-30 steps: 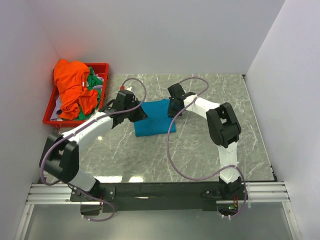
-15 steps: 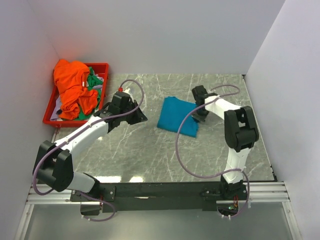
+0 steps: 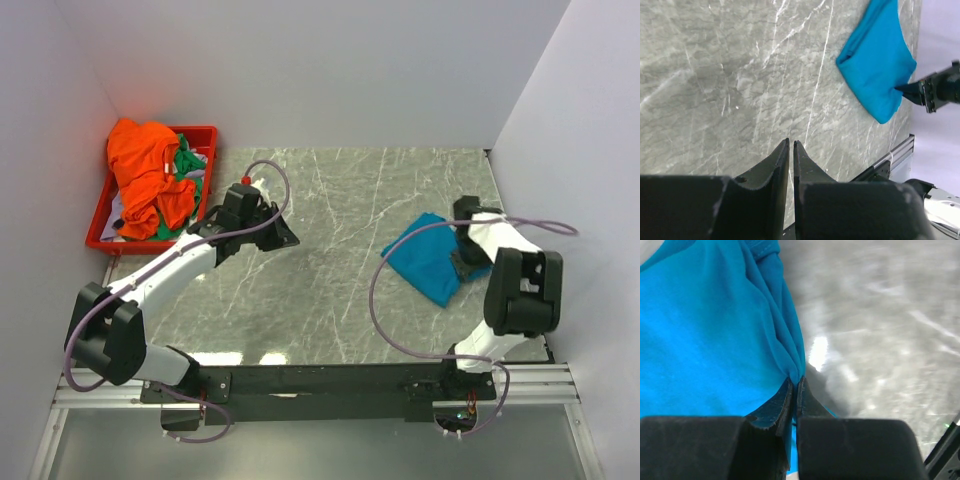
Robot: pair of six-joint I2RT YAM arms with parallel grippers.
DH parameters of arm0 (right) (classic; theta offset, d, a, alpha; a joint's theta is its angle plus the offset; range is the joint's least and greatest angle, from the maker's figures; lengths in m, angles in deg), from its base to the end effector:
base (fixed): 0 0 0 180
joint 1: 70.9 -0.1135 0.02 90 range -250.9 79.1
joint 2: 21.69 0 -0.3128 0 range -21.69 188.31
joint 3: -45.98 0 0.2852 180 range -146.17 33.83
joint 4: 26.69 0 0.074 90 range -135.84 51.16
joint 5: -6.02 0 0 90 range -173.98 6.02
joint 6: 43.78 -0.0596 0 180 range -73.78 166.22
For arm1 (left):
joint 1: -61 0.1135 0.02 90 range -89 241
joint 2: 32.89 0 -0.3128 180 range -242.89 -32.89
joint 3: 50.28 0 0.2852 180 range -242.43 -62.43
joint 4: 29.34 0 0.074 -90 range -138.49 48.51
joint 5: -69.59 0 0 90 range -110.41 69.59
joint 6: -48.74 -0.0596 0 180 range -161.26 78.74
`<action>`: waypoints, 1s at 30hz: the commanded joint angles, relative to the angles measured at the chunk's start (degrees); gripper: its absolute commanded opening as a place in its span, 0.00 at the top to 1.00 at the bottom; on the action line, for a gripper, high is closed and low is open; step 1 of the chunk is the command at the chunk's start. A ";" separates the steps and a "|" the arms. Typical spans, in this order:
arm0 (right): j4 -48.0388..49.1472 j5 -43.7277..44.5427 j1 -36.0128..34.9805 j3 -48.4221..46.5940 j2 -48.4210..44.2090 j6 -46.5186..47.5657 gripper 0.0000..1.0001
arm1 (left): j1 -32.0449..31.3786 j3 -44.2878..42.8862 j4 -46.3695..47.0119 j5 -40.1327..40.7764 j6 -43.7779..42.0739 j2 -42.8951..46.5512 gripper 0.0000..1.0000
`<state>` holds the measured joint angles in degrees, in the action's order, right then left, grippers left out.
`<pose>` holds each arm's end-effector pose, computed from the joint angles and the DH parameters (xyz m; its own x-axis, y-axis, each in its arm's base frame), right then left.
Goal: Fold and stack the t-shirts
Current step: Neatly place the folded tshirt to the corner
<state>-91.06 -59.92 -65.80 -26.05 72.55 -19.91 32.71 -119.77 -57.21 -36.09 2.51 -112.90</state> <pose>0.3114 -0.0522 0.1894 -0.3060 0.8656 -0.3963 0.9519 0.2860 -0.1101 0.2998 -0.1796 0.2879 -0.8396 -0.3045 -0.4499 0.0859 0.7433 -0.6634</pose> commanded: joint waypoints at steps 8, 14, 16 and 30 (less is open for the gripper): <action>4.06 -3.40 15.37 16.19 -21.70 -4.45 1.00 | -0.62 0.65 0.96 -2.86 -2.72 3.45 0.86; 3.01 -3.75 22.66 20.06 -30.50 -2.26 1.00 | -0.89 0.83 0.61 -3.57 -2.81 4.42 0.86; 2.83 -4.28 25.29 20.85 -31.91 -1.11 1.00 | -1.06 1.00 0.52 -3.57 -2.90 4.68 0.86; -1.20 -6.57 27.86 21.12 -37.46 6.36 0.20 | -2.56 3.11 1.40 -3.48 -2.37 6.53 0.85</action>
<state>-89.69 -67.70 -38.24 -1.79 36.72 -15.75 30.39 -117.10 -57.26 -38.63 1.18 -108.46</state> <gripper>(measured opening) 0.760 0.147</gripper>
